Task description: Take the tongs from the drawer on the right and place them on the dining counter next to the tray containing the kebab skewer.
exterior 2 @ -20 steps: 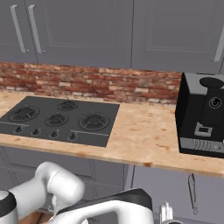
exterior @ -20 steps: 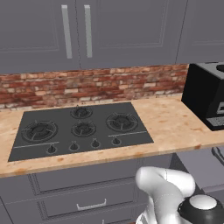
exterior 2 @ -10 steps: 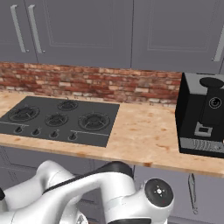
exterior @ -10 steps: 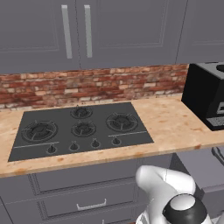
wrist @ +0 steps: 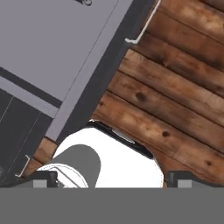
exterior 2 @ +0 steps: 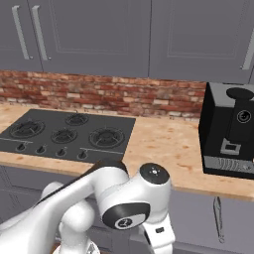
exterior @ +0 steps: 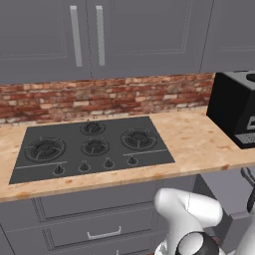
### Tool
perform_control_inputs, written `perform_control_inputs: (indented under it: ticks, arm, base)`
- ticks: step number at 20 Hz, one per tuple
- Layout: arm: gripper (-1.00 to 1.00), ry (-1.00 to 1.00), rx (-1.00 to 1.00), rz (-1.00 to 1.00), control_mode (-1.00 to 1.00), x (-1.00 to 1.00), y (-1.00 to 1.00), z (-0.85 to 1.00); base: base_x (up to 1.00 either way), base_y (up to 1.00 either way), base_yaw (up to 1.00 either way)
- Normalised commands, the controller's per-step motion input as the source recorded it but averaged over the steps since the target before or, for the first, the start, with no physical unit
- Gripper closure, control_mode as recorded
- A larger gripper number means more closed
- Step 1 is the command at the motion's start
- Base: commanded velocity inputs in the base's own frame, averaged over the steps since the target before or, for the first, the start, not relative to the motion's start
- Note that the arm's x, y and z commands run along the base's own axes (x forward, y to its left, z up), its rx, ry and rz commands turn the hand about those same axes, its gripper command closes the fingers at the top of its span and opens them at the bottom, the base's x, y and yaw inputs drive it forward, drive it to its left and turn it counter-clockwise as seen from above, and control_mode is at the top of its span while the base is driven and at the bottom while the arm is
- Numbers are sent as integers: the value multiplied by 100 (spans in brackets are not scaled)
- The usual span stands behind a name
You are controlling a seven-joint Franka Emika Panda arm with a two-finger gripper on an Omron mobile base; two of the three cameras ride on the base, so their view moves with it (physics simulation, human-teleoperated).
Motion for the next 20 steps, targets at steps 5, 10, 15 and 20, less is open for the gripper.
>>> perform_control_inputs:
  ticks: [5, 10, 15, 20]
  arm:
    - [-100, 0, 2, 33, -100, 33, 34, 0]
    - [-100, 4, 4, 32, -100, 51, 31, 2]
    - [-100, 14, 0, 25, -100, 40, 25, 11]
    - [-100, 8, 0, 27, -100, 23, 2, -4]
  base:
    - [0, 0, 0]
    - [0, 0, 0]
    - [0, 0, 0]
    - [0, 0, 0]
